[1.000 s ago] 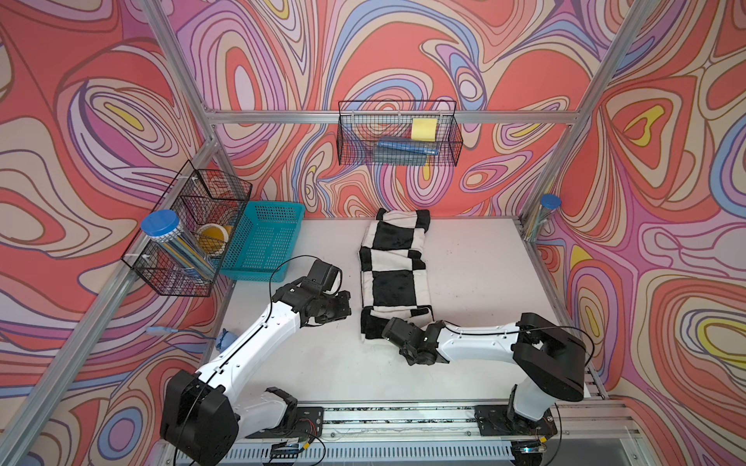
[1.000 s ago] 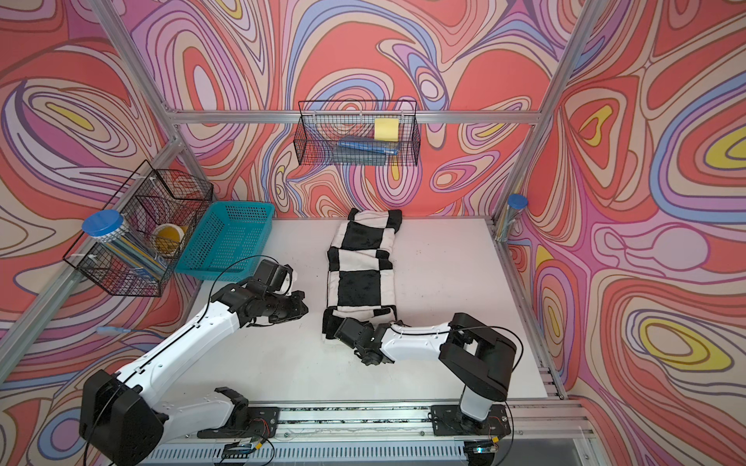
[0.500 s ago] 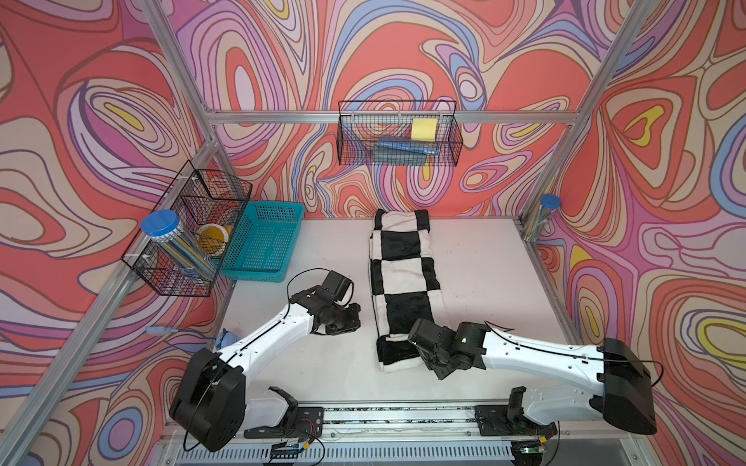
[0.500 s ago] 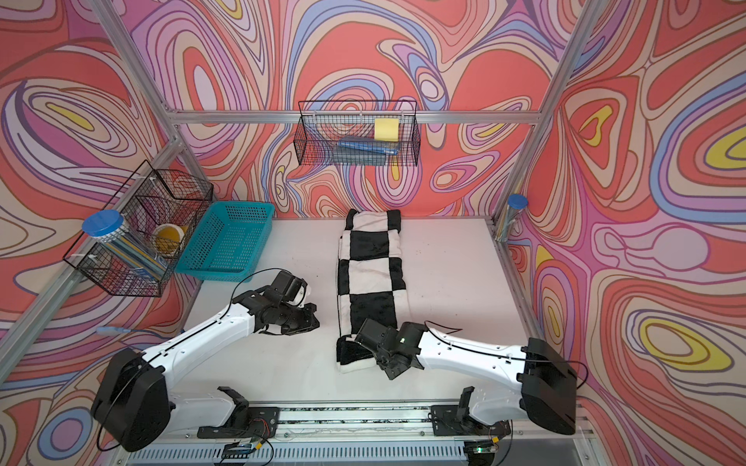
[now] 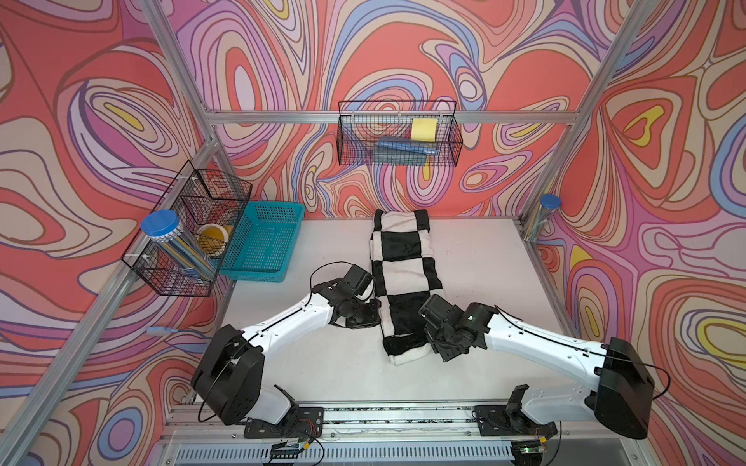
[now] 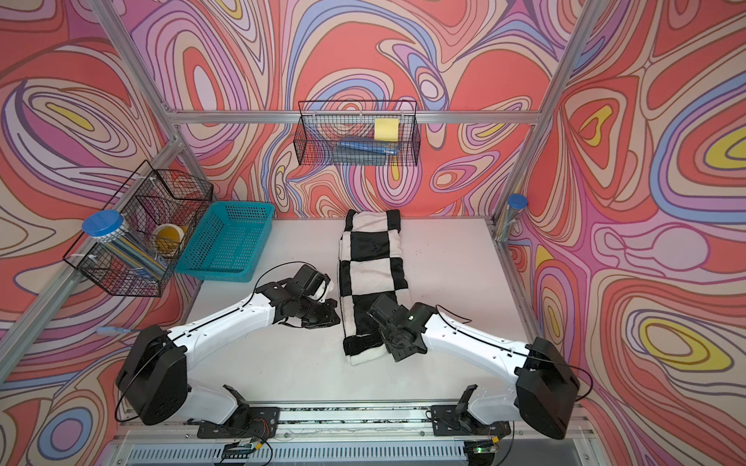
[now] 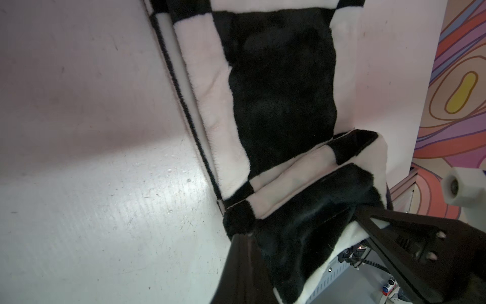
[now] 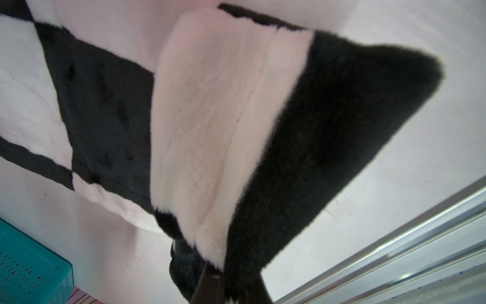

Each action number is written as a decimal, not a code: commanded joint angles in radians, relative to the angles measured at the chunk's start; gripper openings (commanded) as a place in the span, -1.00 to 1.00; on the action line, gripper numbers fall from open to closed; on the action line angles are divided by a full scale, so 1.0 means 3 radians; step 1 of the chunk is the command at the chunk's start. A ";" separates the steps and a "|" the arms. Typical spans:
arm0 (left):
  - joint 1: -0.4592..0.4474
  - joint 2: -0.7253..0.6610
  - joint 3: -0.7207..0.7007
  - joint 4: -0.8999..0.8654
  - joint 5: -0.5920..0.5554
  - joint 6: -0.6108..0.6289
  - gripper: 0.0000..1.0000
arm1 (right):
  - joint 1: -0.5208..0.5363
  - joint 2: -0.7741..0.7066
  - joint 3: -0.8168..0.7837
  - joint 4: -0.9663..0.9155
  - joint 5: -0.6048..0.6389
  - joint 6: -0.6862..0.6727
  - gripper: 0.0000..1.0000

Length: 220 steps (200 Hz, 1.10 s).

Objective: Roll up the pillowcase
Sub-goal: Roll the pillowcase at the center of the board.

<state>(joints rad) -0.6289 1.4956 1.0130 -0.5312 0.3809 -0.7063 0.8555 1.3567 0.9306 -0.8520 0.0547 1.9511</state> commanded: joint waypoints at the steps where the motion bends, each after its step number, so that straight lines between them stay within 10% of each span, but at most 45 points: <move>1: -0.0002 0.0232 0.0179 0.0023 0.0146 0.0031 -1.00 | -0.0145 0.0132 0.0090 0.0153 -0.0198 -0.0305 -0.72; 126: -0.0059 -0.0201 0.0434 -0.0377 0.0372 0.0479 -1.00 | -0.0915 0.1306 0.0896 0.0819 -0.0689 -0.1348 -0.23; 174: -0.0166 0.0285 0.0677 -0.0184 0.0525 0.0408 -1.00 | -0.1027 0.1634 0.0829 0.1221 -0.0674 -0.1377 -0.26; 220: -0.0164 0.0849 0.0756 0.0006 -0.0102 0.0270 -1.00 | -0.1072 0.1645 0.0776 0.1380 -0.0709 -0.1364 -0.26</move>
<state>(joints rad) -0.6785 1.6871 1.2251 -0.5625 0.4637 -0.6025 0.5392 1.8446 1.1862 -0.4824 -0.1577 1.5528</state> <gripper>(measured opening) 0.057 0.368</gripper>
